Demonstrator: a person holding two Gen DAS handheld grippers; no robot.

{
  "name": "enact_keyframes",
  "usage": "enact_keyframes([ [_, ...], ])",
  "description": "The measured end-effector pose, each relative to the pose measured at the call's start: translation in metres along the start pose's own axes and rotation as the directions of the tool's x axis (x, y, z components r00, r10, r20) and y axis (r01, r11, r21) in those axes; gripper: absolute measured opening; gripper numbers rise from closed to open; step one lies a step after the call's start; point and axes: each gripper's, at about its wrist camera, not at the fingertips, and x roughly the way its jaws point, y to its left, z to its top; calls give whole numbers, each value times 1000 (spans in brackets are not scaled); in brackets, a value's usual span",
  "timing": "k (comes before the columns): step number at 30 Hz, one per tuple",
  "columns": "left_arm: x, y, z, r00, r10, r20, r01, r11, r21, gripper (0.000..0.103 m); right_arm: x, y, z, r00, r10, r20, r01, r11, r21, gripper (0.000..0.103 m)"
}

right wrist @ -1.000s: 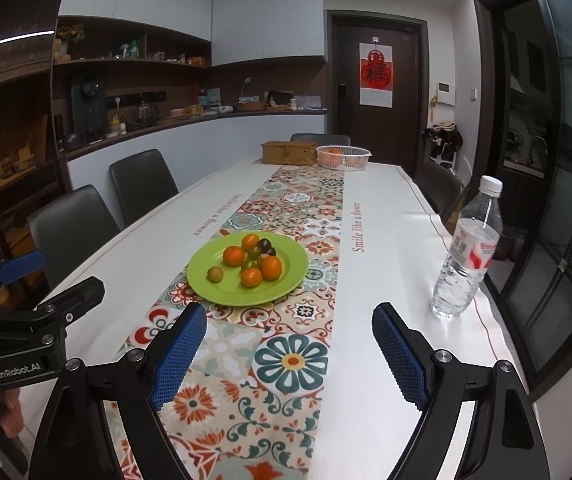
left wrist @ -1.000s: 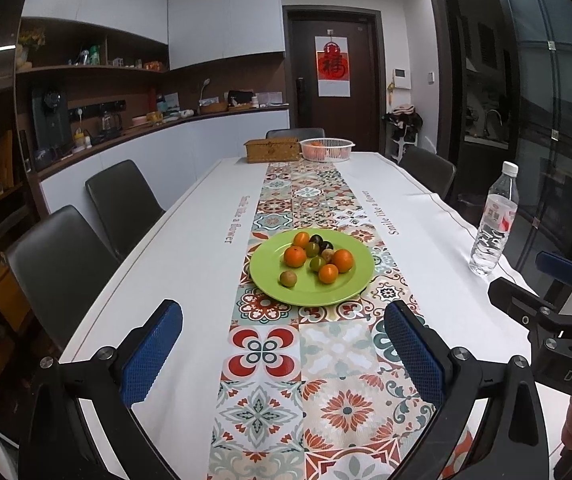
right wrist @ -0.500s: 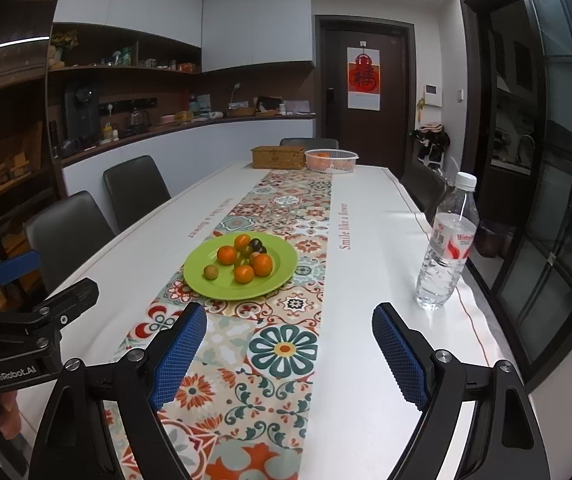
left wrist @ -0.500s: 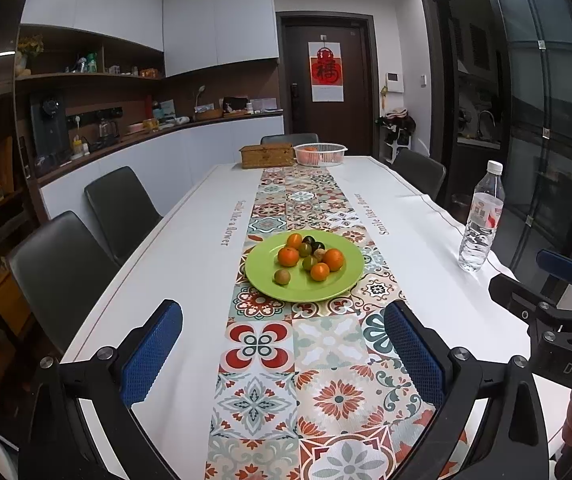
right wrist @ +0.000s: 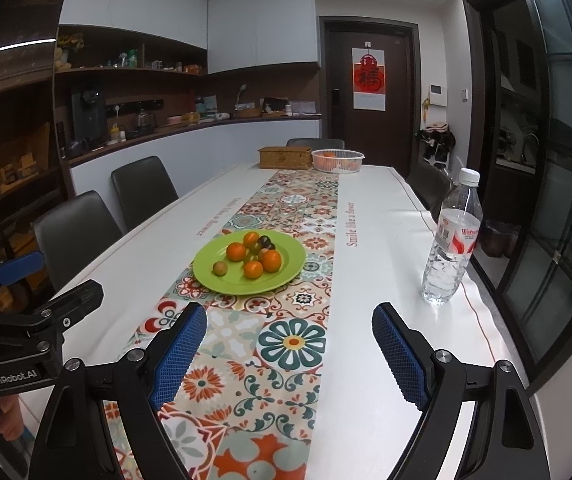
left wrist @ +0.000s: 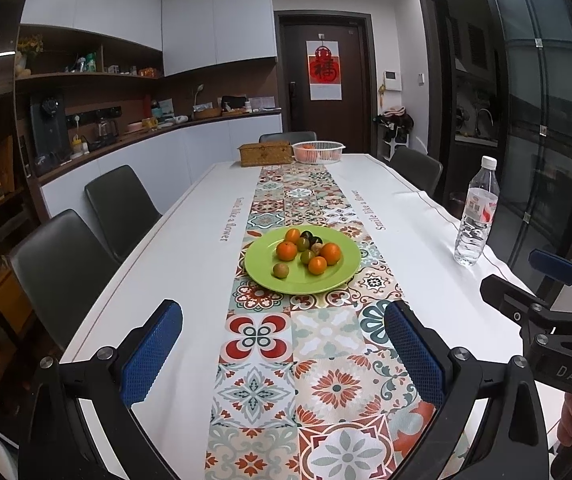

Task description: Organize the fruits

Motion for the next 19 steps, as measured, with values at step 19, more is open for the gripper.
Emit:
enact_keyframes([
  [19, 1, 6, -13, 1000, 12, -14, -12, 1000, -21, 103, 3, 10, -11, 1000, 11, -14, -11, 1000, -12, 86],
])
